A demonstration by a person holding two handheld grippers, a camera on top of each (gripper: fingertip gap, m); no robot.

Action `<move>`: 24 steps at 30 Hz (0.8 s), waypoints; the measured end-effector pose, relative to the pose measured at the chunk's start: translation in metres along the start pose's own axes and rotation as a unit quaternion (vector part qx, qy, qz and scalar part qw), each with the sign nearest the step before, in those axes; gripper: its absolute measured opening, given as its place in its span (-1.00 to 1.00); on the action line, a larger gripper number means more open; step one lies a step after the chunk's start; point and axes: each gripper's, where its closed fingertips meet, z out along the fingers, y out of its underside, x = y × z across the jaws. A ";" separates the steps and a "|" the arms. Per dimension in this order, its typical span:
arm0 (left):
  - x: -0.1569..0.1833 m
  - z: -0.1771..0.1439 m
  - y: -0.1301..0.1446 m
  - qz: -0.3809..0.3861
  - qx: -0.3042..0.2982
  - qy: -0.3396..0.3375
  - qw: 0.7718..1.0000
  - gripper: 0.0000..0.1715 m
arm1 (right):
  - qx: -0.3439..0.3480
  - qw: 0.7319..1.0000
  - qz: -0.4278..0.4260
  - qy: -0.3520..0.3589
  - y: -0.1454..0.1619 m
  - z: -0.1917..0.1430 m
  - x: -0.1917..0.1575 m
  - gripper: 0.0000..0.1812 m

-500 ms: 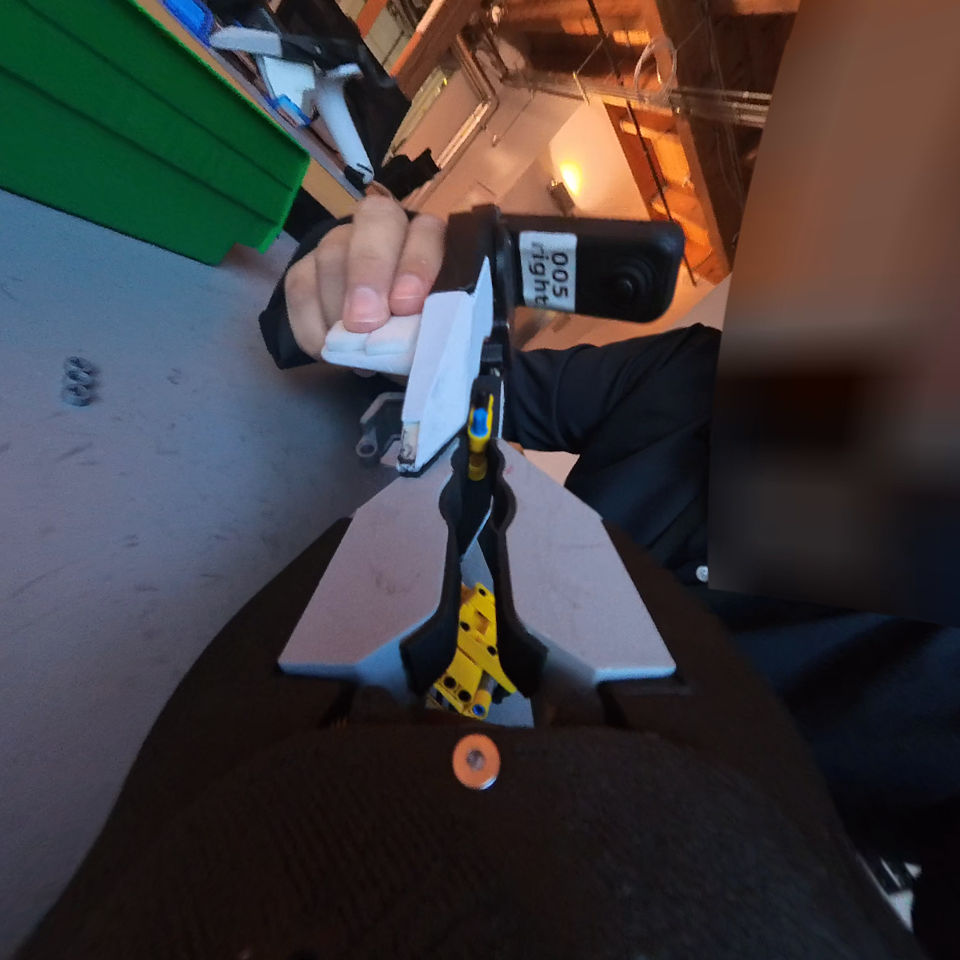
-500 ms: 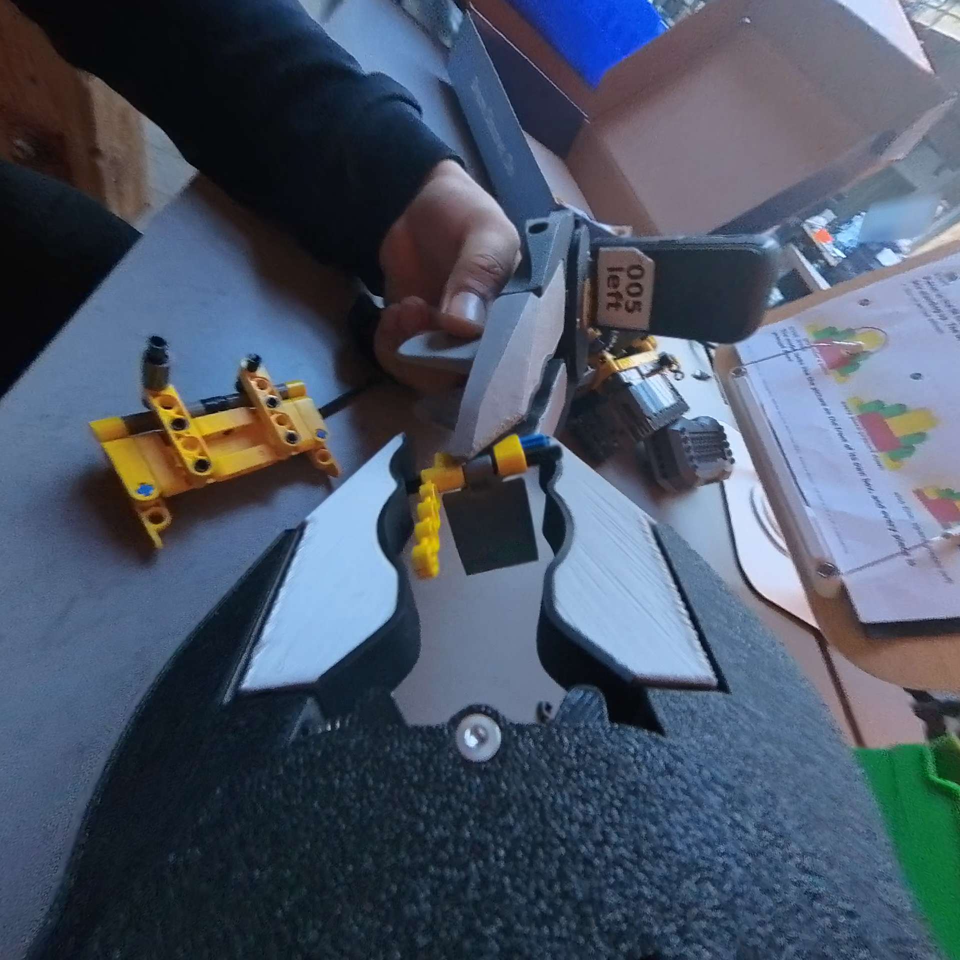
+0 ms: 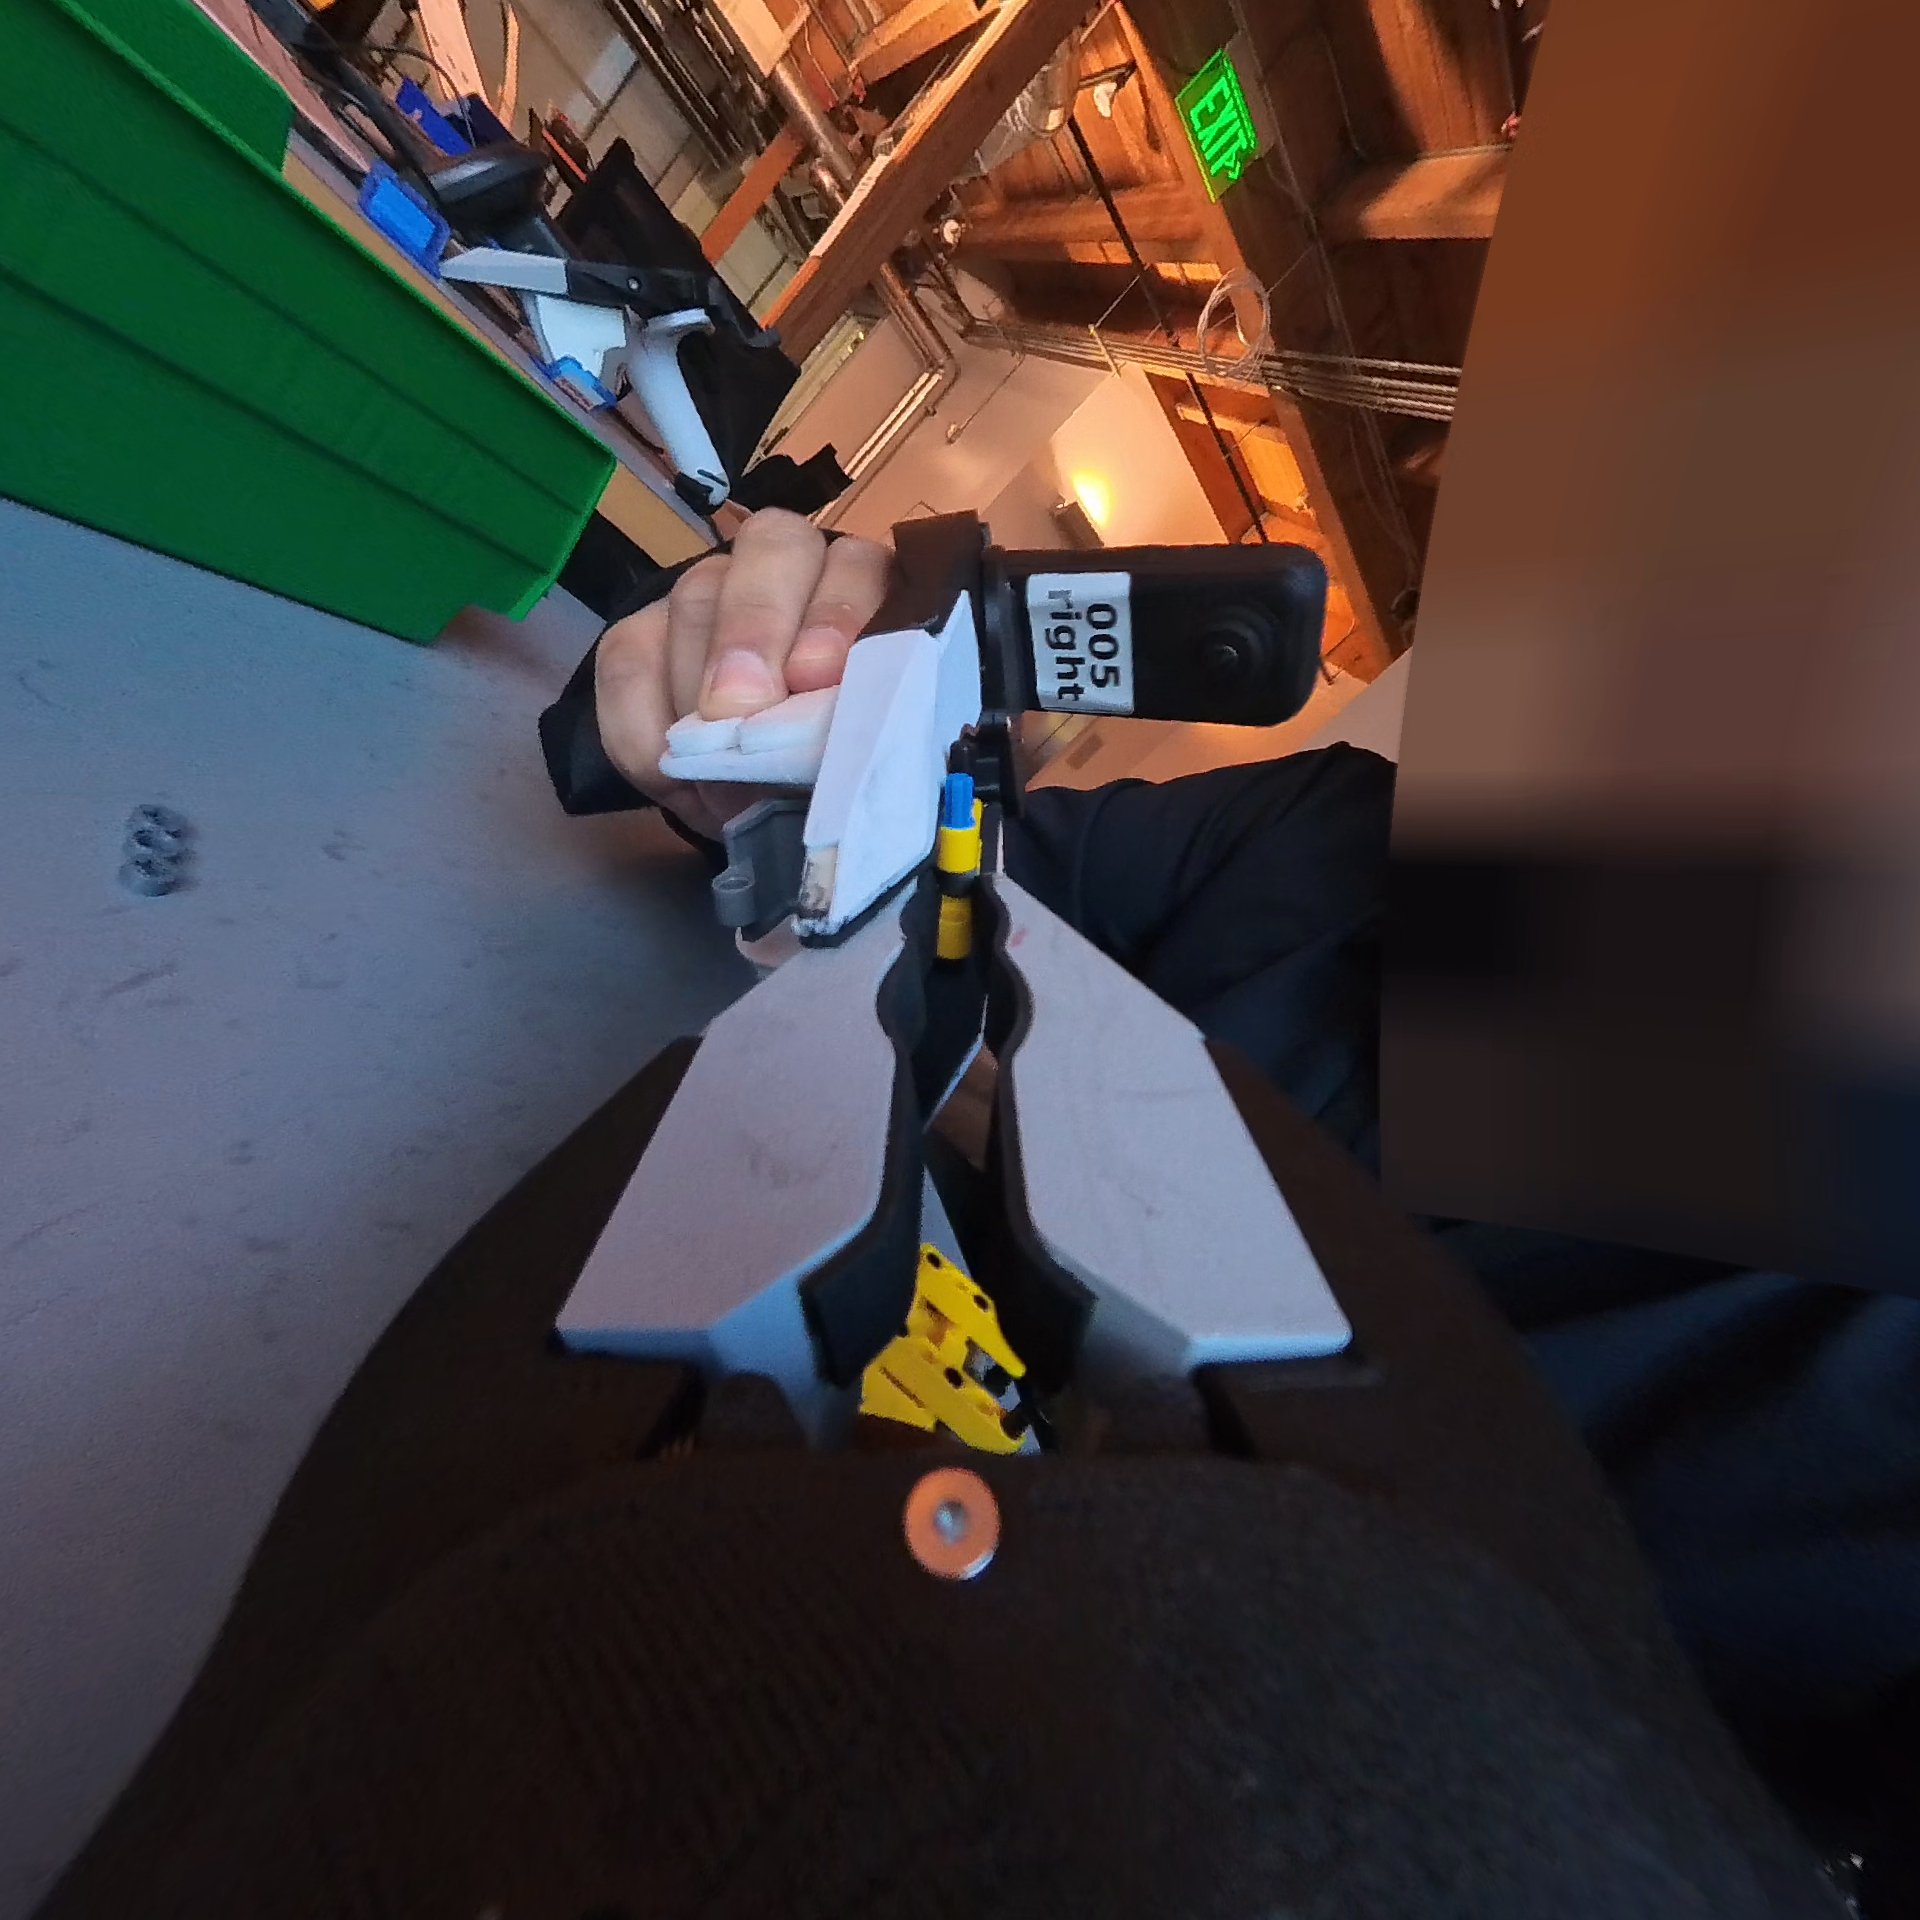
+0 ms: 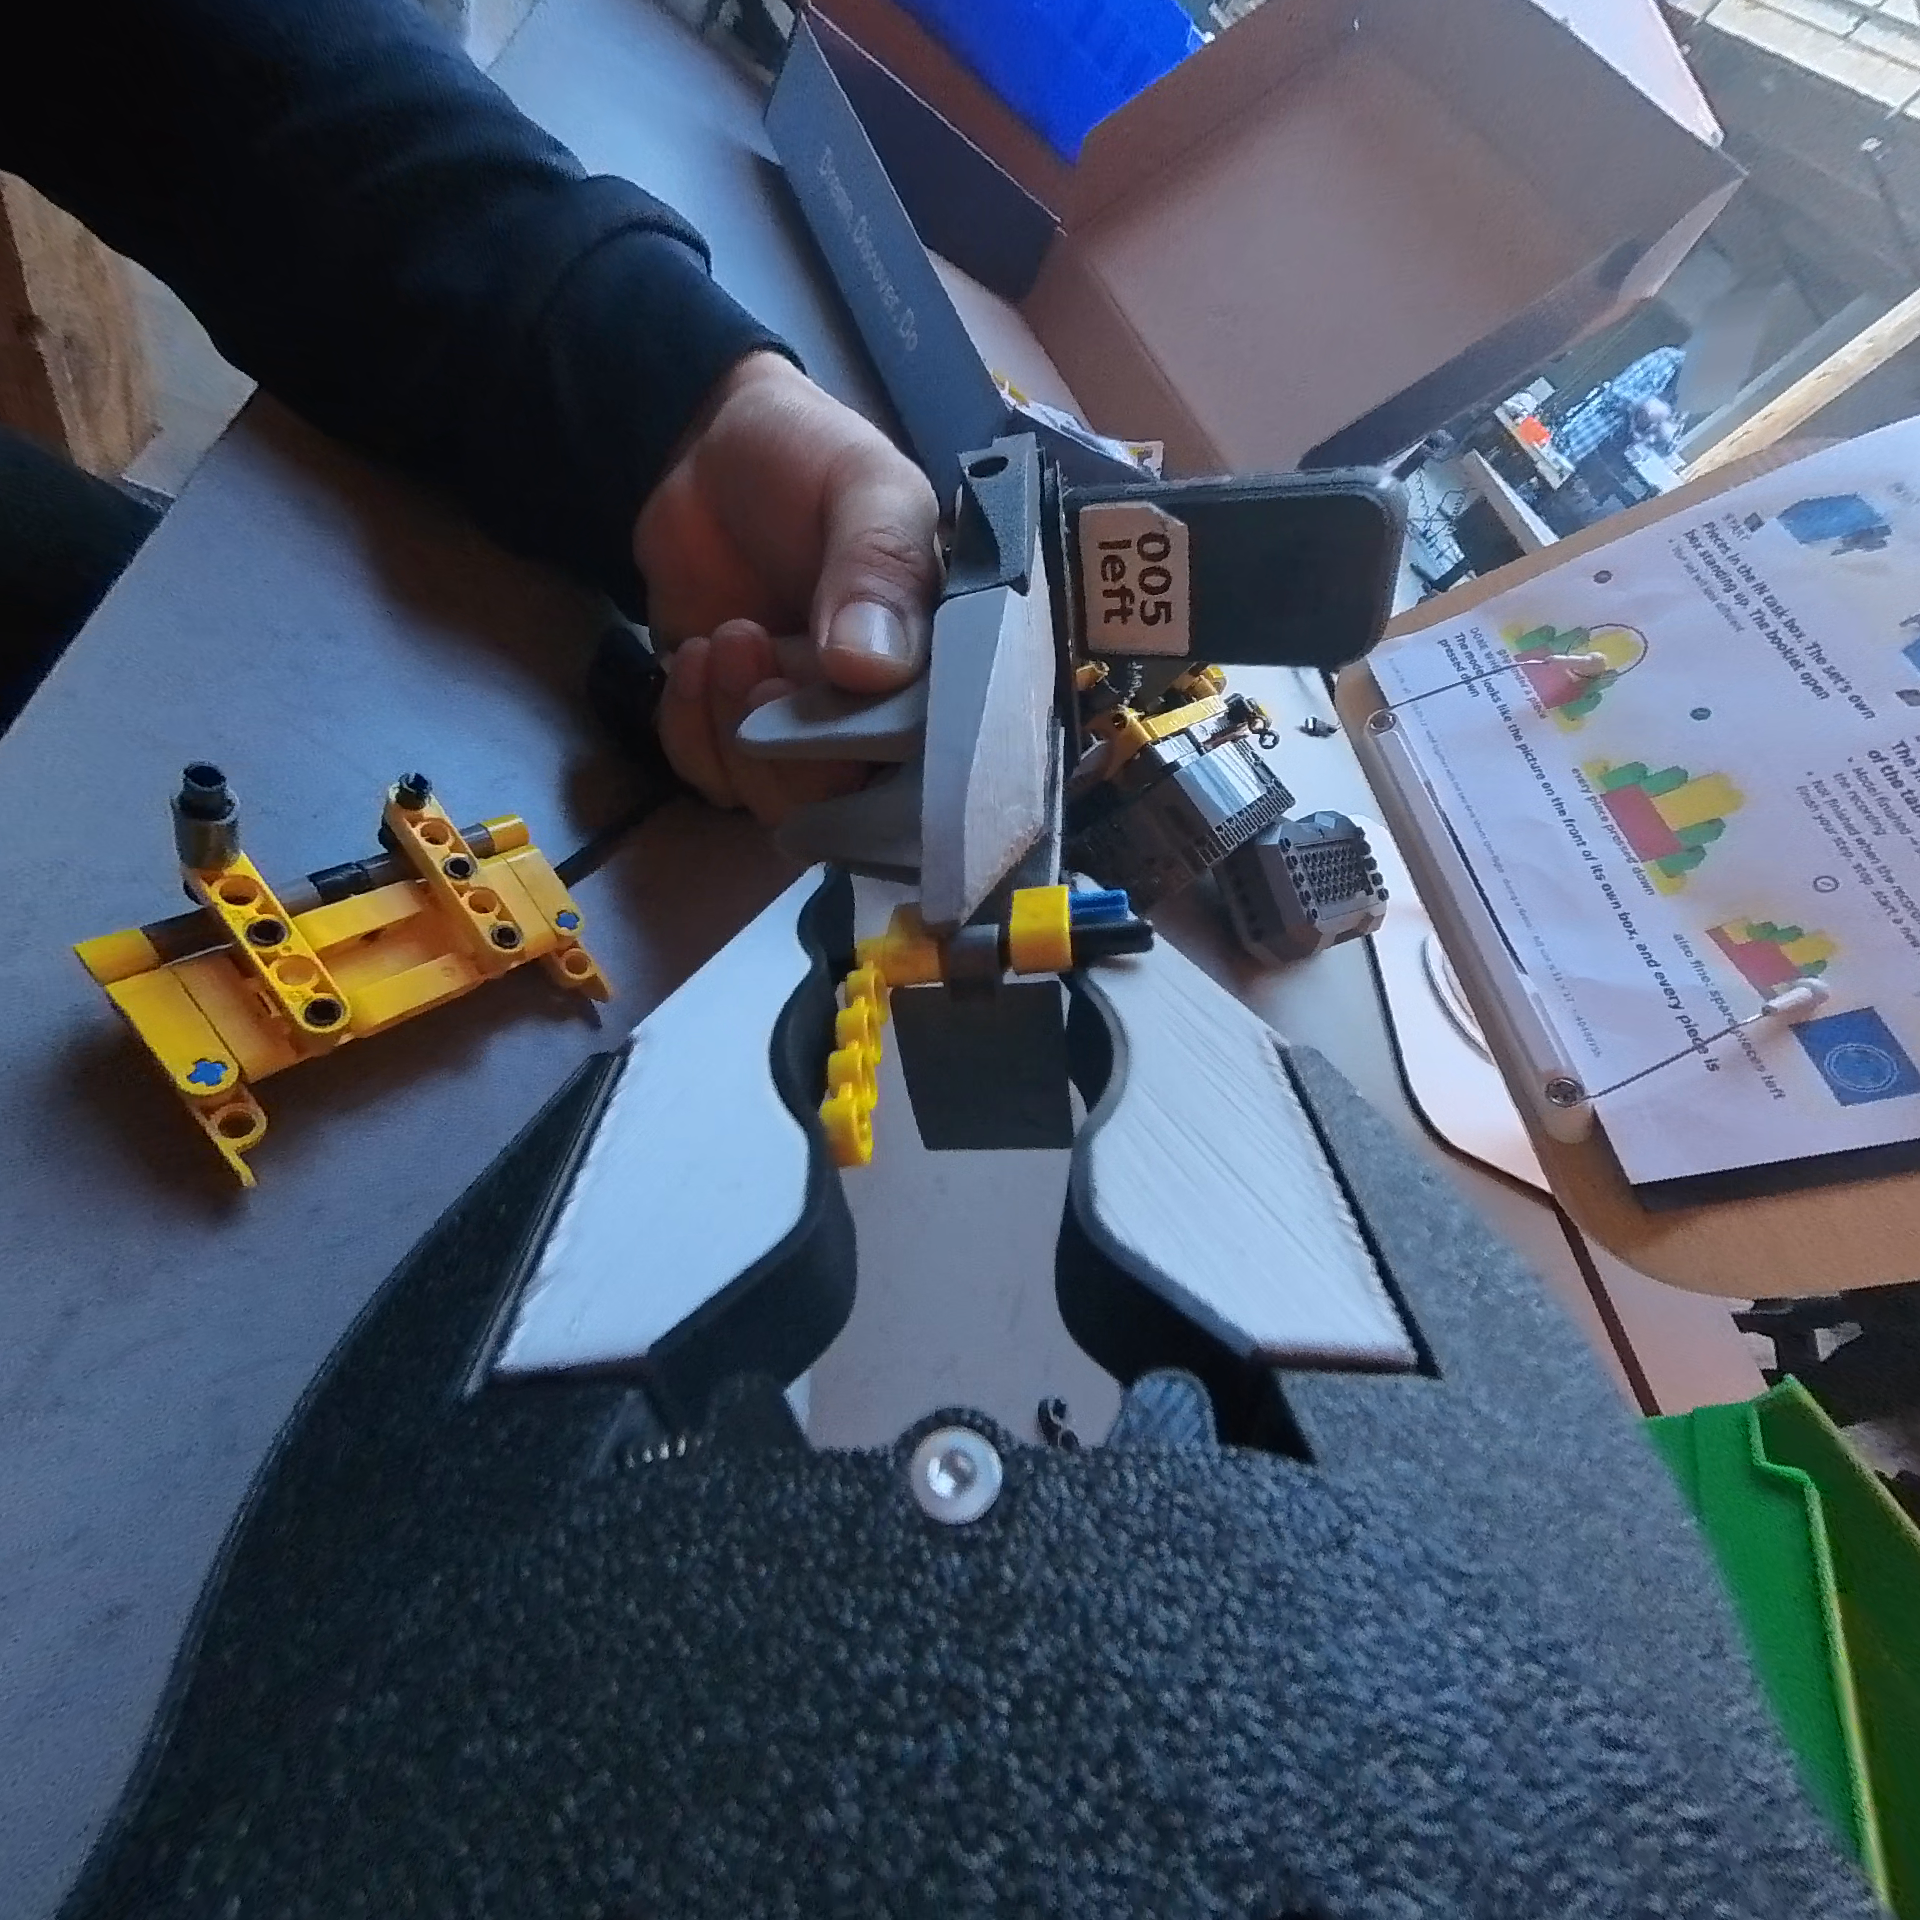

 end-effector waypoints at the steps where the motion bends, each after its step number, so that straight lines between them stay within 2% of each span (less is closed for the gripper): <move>1: 0.000 0.000 0.001 -0.002 0.000 0.000 1.000 -0.94 | -0.003 1.000 -0.003 -0.002 0.001 0.000 0.000 -0.61; 9: -0.003 0.000 -0.001 -0.001 0.003 -0.004 1.000 -0.95 | -0.006 1.000 0.001 -0.006 0.003 0.000 0.000 -0.60; 11: -0.009 -0.003 -0.004 0.012 0.007 -0.023 1.000 -0.95 | 0.012 0.999 0.048 -0.013 0.005 0.003 0.002 -0.57; 13: -0.014 -0.007 -0.006 0.032 0.005 -0.049 0.998 -0.95 | -0.003 0.996 0.085 -0.021 0.014 0.005 0.005 -0.52; 17: -0.013 -0.015 -0.024 0.040 0.055 -0.054 0.996 -0.96 | 0.027 0.990 0.135 -0.002 0.015 -0.005 0.025 -0.42; 21: -0.014 -0.016 -0.028 0.027 0.078 -0.050 0.995 -0.96 | 0.030 0.995 0.097 0.024 0.015 -0.013 0.034 -0.43; 24: -0.015 -0.016 -0.031 0.028 0.086 -0.051 0.995 -0.96 | 0.039 0.997 0.056 0.033 0.008 -0.016 0.031 -0.51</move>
